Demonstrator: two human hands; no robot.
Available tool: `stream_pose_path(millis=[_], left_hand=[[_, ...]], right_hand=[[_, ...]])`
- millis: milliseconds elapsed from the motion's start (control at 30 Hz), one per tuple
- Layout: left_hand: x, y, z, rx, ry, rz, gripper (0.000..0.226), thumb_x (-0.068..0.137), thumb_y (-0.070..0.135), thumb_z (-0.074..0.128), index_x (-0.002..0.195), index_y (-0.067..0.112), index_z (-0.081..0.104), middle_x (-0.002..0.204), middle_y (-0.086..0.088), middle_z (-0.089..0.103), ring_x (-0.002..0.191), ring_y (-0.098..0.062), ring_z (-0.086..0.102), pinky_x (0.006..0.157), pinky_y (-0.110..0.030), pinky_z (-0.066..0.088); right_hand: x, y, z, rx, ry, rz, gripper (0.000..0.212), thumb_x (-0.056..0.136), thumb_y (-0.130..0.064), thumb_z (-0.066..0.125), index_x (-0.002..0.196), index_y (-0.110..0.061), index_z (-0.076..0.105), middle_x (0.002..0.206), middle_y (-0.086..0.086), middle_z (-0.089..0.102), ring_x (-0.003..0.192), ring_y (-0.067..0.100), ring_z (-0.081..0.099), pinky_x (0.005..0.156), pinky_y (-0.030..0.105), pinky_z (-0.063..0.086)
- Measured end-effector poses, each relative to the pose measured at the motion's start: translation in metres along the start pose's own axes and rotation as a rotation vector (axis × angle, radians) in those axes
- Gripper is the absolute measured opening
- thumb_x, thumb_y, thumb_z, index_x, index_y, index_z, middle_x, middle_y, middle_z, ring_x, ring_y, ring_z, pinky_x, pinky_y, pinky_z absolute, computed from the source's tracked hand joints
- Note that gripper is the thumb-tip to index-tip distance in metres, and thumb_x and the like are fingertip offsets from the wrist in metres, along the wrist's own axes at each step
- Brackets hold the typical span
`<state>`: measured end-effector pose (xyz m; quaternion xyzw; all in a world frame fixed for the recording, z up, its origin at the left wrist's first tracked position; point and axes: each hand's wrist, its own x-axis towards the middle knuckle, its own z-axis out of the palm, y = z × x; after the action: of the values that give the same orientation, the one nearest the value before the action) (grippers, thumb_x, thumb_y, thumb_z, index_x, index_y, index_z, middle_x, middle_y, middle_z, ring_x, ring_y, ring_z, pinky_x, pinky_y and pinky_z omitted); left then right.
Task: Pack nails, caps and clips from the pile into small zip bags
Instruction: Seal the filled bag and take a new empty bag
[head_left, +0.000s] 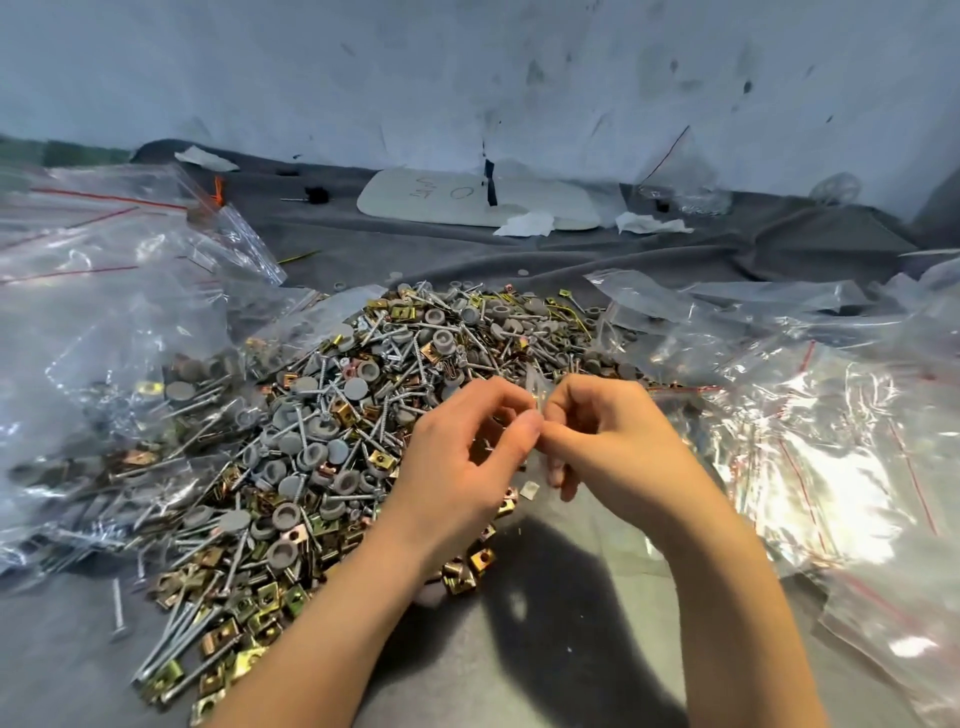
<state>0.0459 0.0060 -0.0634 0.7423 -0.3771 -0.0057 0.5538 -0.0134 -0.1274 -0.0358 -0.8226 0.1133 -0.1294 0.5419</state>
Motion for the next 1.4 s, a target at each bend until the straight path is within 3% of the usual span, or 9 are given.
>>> stream_pose_path(millis=[233,400,533,667,767,900,1133,1300,1400], left_hand=[[-0.001,-0.002,0.002,0.082,-0.124,0.028,0.040,0.075,0.066,0.050,0.081,0.026,0.056,0.088,0.010,0.056,0.078,-0.008,0.056,0.069,-0.017,0.043],[0.000,0.000,0.000,-0.008,-0.070,0.057,0.027,0.077,0.047,0.056,0.071,0.021,0.060,0.111,0.017,0.051,0.081,-0.008,0.055,0.071,-0.012,0.042],[-0.002,0.003,0.001,0.015,-0.113,0.109,0.035,0.079,0.048,0.057,0.066,0.016,0.055,0.070,0.010,0.054,0.065,-0.006,0.051,0.062,-0.017,0.039],[0.002,-0.002,-0.009,-0.001,-0.003,0.019,0.030,0.087,0.025,0.063,0.066,0.004,0.058,0.062,-0.007,0.054,0.052,-0.003,0.043,0.053,-0.013,0.033],[0.007,-0.006,-0.030,-0.202,0.218,-0.097,0.024,0.093,0.022,0.056,0.072,0.013,0.061,0.074,-0.020,0.061,0.061,-0.032,0.052,0.057,-0.038,0.044],[0.010,-0.007,-0.047,-0.366,0.351,-0.072,0.031,0.094,0.029,0.045,0.071,0.034,0.064,0.077,0.007,0.067,0.075,-0.014,0.062,0.067,-0.028,0.053],[0.010,-0.008,-0.056,-0.748,0.241,-0.097,0.031,0.080,0.012,0.033,0.058,0.020,0.053,0.061,-0.001,0.051,0.062,-0.015,0.048,0.060,-0.022,0.047],[0.005,-0.011,-0.049,-0.347,0.088,-0.036,0.017,0.074,0.009,0.031,0.060,0.011,0.040,0.061,-0.001,0.045,0.066,-0.020,0.044,0.072,-0.037,0.042],[0.002,-0.009,-0.038,-0.203,-0.042,-0.001,0.017,0.073,0.011,0.032,0.058,0.012,0.040,0.060,0.000,0.042,0.066,-0.019,0.044,0.072,-0.036,0.041]], right_hand=[[0.003,-0.001,0.004,0.083,0.170,0.089,0.020,0.075,-0.002,0.056,0.055,0.002,0.055,0.042,0.007,0.052,0.033,0.013,0.048,0.036,0.021,0.036],[0.005,0.003,-0.002,-0.013,0.225,0.166,0.028,0.076,-0.013,0.053,0.058,0.008,0.055,0.038,0.009,0.054,0.030,0.014,0.046,0.041,0.022,0.035],[0.009,0.002,0.004,-0.043,0.222,0.191,0.033,0.079,-0.013,0.053,0.047,-0.006,0.055,0.034,0.003,0.049,0.029,0.012,0.042,0.037,0.019,0.033],[0.010,0.001,0.005,0.119,0.179,0.177,0.050,0.094,-0.021,0.051,0.044,-0.017,0.054,0.040,0.001,0.053,0.035,0.012,0.048,0.038,0.019,0.036],[0.015,0.012,-0.002,0.006,0.244,0.188,0.031,0.093,-0.020,0.054,0.065,-0.007,0.056,0.052,0.000,0.060,0.043,0.013,0.053,0.051,0.030,0.044],[0.018,0.026,-0.004,-0.258,0.015,0.223,0.012,0.085,-0.022,0.067,0.074,-0.018,0.063,0.061,-0.004,0.059,0.056,0.013,0.053,0.055,0.028,0.045],[0.023,0.025,0.010,-0.458,-0.202,0.203,0.013,0.083,-0.008,0.067,0.089,-0.020,0.069,0.086,-0.005,0.063,0.084,0.016,0.062,0.068,0.024,0.048],[0.015,0.025,-0.007,-0.146,-0.004,0.194,0.013,0.080,-0.002,0.062,0.077,-0.015,0.061,0.064,0.000,0.062,0.055,0.010,0.058,0.057,0.028,0.050],[0.011,0.020,-0.018,0.151,0.173,0.134,0.012,0.083,0.004,0.062,0.079,-0.007,0.060,0.057,0.003,0.057,0.044,0.006,0.051,0.042,0.016,0.040]])
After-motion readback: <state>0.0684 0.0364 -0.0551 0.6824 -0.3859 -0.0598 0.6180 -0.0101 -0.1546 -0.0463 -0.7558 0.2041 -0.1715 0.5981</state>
